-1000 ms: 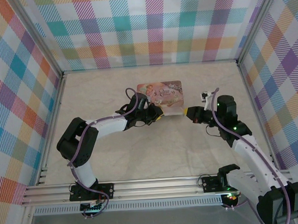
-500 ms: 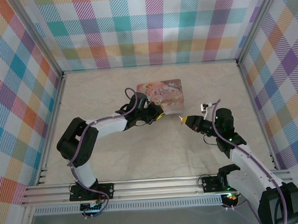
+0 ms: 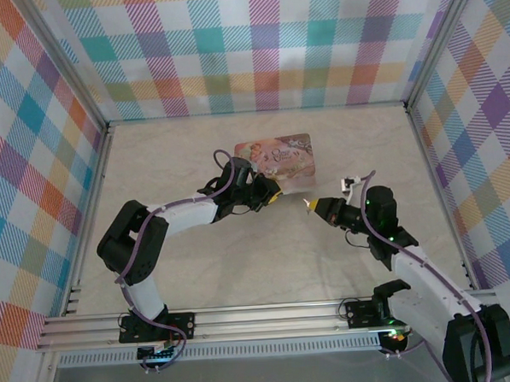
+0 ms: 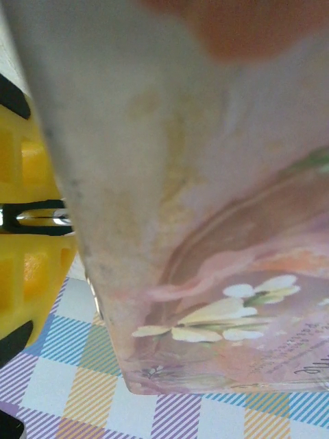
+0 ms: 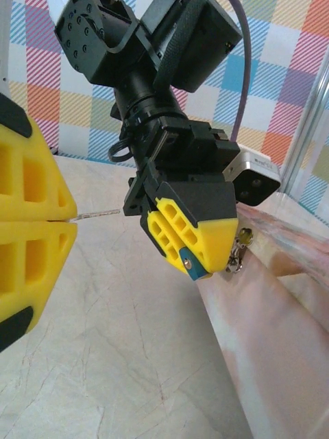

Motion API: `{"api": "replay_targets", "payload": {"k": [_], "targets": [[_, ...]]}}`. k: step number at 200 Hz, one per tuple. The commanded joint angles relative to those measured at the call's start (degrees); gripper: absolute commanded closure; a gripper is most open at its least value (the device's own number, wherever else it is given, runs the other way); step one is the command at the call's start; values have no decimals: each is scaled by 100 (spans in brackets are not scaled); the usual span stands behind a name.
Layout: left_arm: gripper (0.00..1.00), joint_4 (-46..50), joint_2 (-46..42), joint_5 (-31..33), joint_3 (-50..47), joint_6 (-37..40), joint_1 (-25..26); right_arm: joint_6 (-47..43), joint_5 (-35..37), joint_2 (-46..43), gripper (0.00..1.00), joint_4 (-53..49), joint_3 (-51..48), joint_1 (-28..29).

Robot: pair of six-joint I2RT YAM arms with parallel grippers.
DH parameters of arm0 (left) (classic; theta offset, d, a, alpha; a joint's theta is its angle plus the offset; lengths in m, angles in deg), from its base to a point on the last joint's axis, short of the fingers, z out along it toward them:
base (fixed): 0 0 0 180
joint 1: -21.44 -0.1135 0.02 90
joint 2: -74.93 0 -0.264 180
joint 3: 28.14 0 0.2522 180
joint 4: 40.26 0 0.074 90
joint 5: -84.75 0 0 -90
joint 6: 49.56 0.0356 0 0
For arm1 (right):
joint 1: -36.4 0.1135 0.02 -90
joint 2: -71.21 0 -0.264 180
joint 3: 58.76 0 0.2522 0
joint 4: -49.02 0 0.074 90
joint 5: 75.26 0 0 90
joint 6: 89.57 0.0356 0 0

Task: Unlock a padlock with a key

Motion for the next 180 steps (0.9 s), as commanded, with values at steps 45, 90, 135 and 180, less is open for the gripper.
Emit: {"api": "replay_targets", "payload": {"k": [45, 90, 135, 180], "targets": [[92, -650, -94, -261, -74, -185, 98, 541, 18, 680, 100, 114, 737, 195], [92, -726, -85, -278, -99, -211, 98, 1091, 44, 1263, 100, 535, 691, 194], [92, -850, -61, -306, -134, -264, 98, 1450, -56, 1816, 100, 1567, 325, 202], [92, -974, -43, -288, -150, -299, 98, 1926, 139, 2070, 100, 2302, -42, 369]]}}
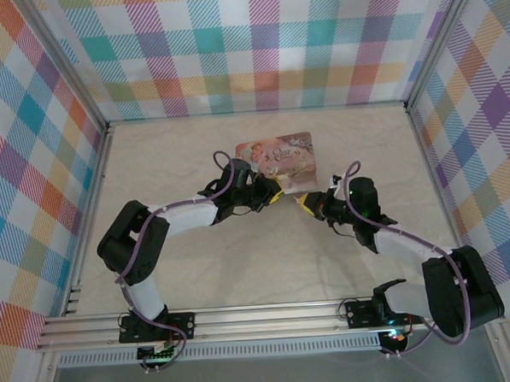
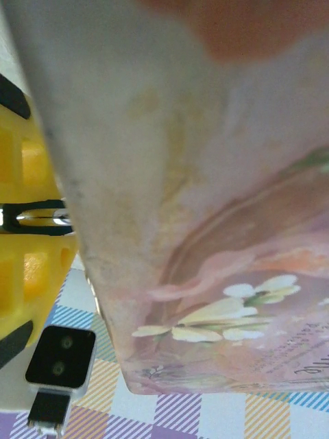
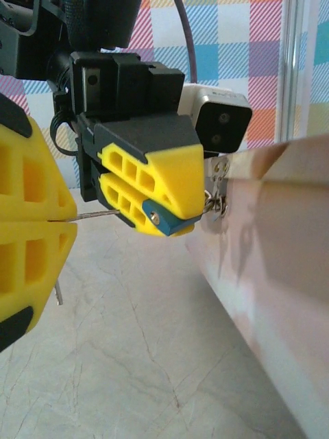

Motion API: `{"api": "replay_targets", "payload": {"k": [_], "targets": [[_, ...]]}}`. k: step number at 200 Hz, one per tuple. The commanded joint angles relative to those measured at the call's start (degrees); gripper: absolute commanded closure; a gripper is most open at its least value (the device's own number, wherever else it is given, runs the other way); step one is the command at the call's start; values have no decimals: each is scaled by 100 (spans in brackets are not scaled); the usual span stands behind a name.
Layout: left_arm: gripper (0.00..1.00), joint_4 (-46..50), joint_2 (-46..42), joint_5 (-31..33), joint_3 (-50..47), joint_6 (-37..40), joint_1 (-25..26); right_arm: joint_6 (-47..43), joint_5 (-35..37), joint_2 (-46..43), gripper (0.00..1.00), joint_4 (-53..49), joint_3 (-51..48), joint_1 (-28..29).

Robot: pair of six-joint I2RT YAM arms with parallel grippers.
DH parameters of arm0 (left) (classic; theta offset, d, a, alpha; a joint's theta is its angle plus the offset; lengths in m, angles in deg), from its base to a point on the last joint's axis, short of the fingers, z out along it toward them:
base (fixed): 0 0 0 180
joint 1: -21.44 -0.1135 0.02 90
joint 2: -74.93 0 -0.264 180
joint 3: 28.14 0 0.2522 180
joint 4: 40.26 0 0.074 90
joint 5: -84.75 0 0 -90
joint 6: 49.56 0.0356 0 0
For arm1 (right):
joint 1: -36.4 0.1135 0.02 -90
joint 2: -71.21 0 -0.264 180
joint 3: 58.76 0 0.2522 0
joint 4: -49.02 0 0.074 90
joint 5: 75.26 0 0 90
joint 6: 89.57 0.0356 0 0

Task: Unlock a padlock with a key

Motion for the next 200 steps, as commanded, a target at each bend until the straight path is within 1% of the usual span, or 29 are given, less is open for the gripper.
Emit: {"api": "replay_targets", "payload": {"k": [1, 6, 44, 58, 114, 143, 200], "targets": [[91, -592, -45, -244, -9, -155, 70, 411, 101, 131, 100, 814, -173, 150], [91, -608, -44, -244, -16, -155, 70, 487, 157, 162, 100, 828, -212, 196], [91, -746, -28, -209, -106, -199, 76, 1367, 667, 353, 100, 1999, -688, 381], [92, -776, -2, -217, -117, -221, 78, 1567, 821, 334, 100, 2201, -783, 414], [91, -891, 81, -231, -100, -277, 122, 1880, 1006, 256, 100, 2363, -749, 522], [91, -996, 129, -235, -94, -321, 149, 2000, 1024, 485, 100, 2556, -679, 601], [91, -1133, 174, -223, -112, -404, 193, 2130, 1128, 1110, 100, 3237, -629, 707]]}}
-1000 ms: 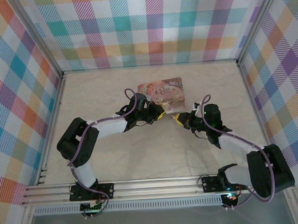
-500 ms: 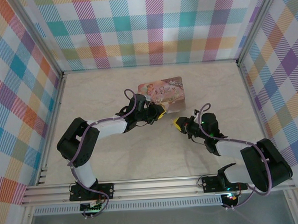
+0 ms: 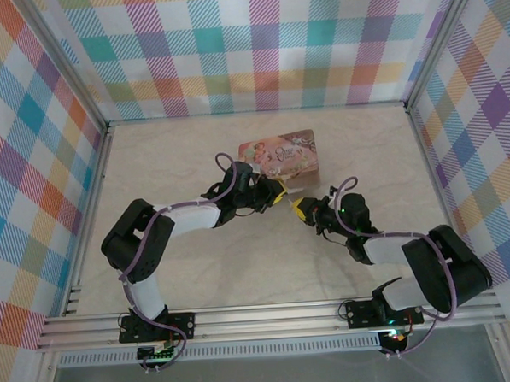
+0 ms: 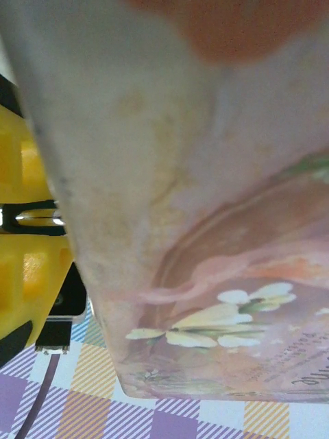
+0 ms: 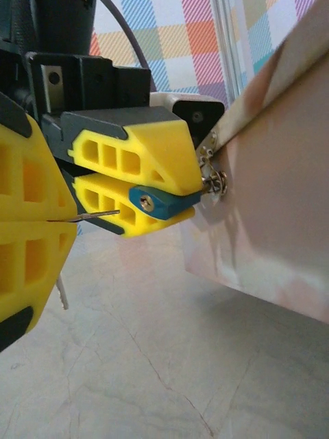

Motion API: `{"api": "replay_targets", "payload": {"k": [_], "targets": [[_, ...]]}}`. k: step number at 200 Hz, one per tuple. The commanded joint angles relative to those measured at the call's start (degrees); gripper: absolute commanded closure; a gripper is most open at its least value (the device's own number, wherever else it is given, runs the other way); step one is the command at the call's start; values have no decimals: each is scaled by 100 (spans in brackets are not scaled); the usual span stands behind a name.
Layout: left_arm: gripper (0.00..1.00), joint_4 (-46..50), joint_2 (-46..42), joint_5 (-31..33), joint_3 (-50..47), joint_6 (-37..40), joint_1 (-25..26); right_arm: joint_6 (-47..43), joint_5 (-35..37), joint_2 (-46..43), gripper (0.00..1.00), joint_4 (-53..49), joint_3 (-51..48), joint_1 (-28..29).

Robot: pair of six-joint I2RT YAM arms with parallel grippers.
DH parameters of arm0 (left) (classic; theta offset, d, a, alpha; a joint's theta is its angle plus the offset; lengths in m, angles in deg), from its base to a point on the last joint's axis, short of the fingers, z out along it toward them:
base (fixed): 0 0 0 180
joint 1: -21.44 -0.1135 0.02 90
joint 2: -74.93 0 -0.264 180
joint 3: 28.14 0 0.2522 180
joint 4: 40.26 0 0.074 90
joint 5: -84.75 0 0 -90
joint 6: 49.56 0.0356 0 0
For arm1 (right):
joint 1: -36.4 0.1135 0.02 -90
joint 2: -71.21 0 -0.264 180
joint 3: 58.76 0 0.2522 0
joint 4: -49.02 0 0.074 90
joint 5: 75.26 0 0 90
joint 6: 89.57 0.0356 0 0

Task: Unlock a padlock with a key

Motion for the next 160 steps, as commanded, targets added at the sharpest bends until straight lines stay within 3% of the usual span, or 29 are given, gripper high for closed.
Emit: {"api": "replay_targets", "payload": {"k": [1, 88, 160], "targets": [[91, -611, 5, -227, -4, -182, 92, 135, 114, 186, 100, 647, 144, 54], [91, -734, 31, -257, -45, -238, 96, 284, 181, 682, 100, 1359, 157, 80], [91, -807, 54, -273, -47, -272, 105, 245, 258, 625, 100, 1264, 179, 80]]}}
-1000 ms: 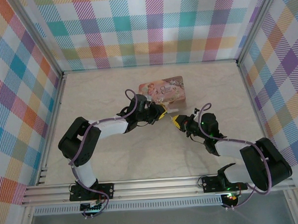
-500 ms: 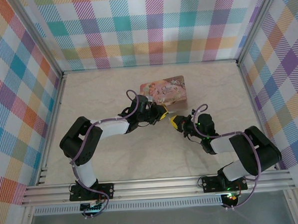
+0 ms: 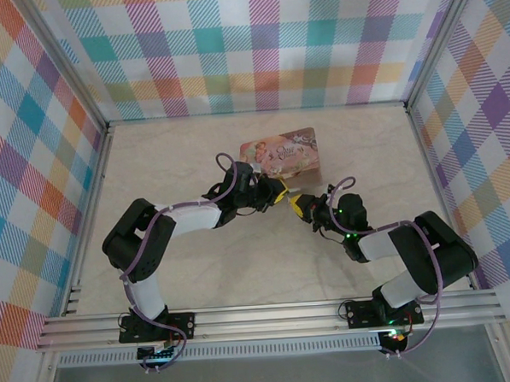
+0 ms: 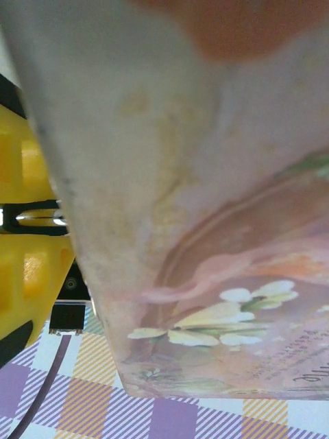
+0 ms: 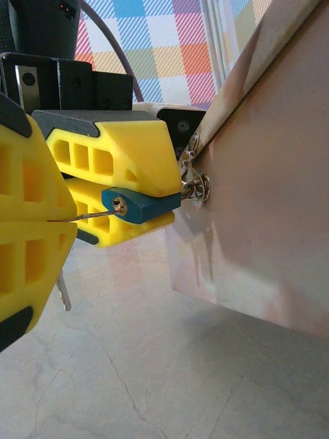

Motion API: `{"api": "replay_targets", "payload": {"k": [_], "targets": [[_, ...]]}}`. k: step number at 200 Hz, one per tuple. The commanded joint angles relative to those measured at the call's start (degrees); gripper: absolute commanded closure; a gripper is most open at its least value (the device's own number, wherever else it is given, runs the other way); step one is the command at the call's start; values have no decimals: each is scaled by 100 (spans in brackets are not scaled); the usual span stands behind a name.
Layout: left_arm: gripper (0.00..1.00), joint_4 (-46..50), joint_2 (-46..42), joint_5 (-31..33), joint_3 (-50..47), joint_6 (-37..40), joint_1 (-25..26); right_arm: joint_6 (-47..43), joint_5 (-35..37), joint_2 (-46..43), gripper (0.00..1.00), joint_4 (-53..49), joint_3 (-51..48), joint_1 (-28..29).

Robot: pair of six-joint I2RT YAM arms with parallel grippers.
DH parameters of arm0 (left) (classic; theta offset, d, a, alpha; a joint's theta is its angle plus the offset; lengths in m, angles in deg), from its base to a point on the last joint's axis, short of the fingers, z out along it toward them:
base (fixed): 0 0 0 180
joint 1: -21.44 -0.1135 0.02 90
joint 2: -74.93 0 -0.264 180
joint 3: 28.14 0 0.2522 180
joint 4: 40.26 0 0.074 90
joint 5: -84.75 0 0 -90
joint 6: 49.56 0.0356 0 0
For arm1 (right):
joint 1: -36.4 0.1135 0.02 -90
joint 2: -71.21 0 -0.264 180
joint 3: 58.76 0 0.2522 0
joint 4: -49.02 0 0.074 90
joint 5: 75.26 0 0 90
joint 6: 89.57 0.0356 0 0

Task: Unlock a padlock with a key

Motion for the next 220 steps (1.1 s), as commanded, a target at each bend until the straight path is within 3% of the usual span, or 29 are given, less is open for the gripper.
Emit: {"api": "replay_targets", "payload": {"k": [1, 180, 220], "targets": [[91, -549, 23, -257, -30, -126, 86, -9, 115, -24, 100, 256, 146, 39], [92, -746, 86, -392, -29, -197, 135, -184, 190, -63, 100, -129, 425, 39], [93, -928, 91, -442, -51, -232, 152, 255, 104, 194, 100, 189, 548, 38]]}}
